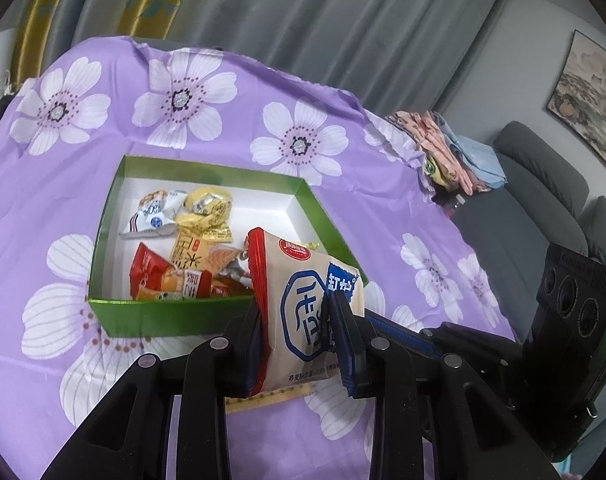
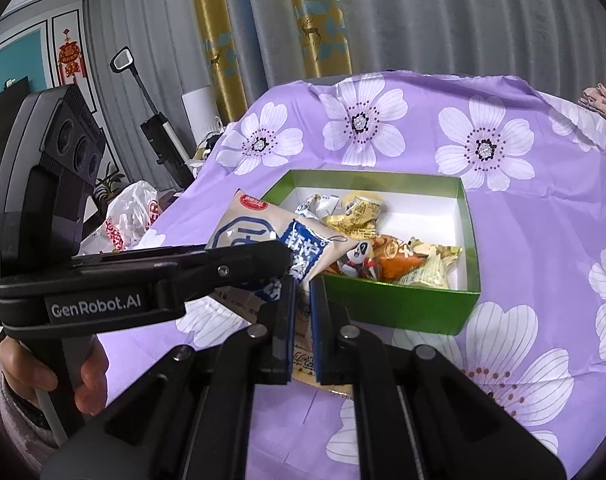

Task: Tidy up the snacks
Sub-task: 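Lift the white biscuit bag toward the green box, then carry the white biscuit bag over the green box with the left gripper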

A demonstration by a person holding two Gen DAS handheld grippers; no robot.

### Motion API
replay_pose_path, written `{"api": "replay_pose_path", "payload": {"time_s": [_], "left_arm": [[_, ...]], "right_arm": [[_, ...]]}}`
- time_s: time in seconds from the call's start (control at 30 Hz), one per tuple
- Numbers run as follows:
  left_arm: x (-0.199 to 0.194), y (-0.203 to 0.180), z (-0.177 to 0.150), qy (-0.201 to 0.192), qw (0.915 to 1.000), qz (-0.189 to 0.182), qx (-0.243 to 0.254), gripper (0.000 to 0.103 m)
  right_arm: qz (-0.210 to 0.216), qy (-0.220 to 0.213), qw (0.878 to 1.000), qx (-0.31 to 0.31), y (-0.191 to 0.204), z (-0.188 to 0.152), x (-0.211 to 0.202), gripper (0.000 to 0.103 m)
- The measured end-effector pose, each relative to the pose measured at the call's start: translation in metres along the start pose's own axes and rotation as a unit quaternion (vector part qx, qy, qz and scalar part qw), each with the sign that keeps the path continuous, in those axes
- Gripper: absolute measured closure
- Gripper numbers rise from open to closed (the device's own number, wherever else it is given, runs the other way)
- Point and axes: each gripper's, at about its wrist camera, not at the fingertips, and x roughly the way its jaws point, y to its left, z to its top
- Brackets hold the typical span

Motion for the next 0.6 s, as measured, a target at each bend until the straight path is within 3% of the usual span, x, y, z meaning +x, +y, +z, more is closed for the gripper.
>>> {"api": "replay_pose_path", "payload": {"time_s": [0.6], "left_arm": [[0.017, -0.009, 0.028, -0.006, 0.9999, -0.004, 0.013, 0.072]], "right_arm": [[-0.004, -0.017, 1.000, 0.006, -0.017, 0.017, 0.002, 0.095]]}}
